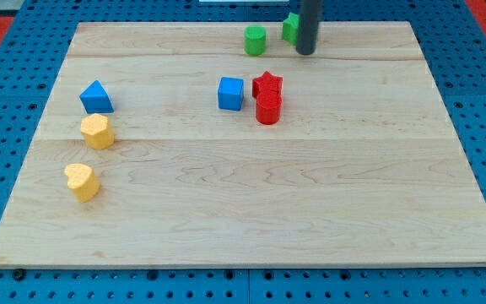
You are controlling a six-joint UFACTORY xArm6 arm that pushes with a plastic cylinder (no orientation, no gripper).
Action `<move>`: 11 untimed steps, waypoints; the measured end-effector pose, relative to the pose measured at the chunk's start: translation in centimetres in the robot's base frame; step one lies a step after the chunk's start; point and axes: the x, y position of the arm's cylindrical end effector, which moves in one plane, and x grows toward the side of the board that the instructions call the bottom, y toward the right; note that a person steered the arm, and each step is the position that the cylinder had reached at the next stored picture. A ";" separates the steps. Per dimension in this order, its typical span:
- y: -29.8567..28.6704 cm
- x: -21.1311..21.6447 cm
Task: Move green star into green circle
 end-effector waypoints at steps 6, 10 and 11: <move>-1.8 -7.3; -13.9 -5.9; -12.1 -6.6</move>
